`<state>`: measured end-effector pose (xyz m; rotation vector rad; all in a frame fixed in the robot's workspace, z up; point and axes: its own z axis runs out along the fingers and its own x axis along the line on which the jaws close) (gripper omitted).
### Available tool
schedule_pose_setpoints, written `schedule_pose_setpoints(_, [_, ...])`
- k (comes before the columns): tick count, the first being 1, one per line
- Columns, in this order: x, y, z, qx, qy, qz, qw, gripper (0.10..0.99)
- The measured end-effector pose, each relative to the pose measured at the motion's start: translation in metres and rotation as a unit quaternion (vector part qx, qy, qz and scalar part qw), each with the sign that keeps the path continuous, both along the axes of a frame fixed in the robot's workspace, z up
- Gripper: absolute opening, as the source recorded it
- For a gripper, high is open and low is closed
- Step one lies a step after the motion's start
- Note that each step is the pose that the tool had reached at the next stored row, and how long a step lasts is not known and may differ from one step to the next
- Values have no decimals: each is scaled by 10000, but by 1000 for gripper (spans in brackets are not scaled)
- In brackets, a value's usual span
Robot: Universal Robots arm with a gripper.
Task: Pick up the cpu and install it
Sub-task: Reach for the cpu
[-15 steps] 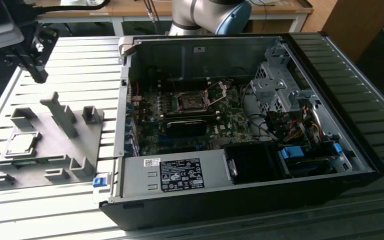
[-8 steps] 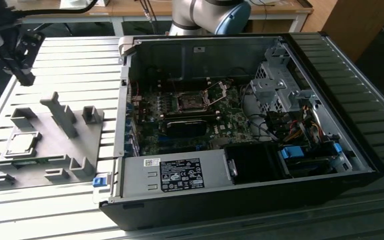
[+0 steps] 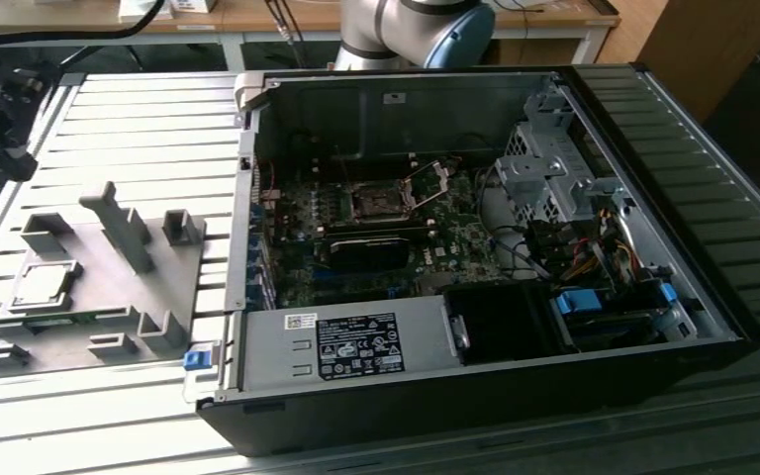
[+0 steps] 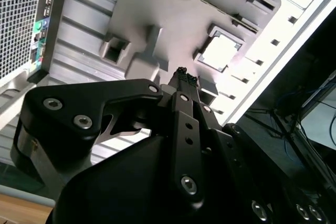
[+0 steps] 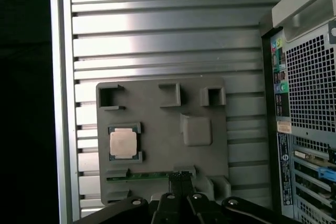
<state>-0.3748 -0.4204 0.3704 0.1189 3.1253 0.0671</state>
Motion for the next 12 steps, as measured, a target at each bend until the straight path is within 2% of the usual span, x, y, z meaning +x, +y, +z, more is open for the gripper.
schedule_pose_setpoints(12, [-330,0,-17,3,17,0,10000,106])
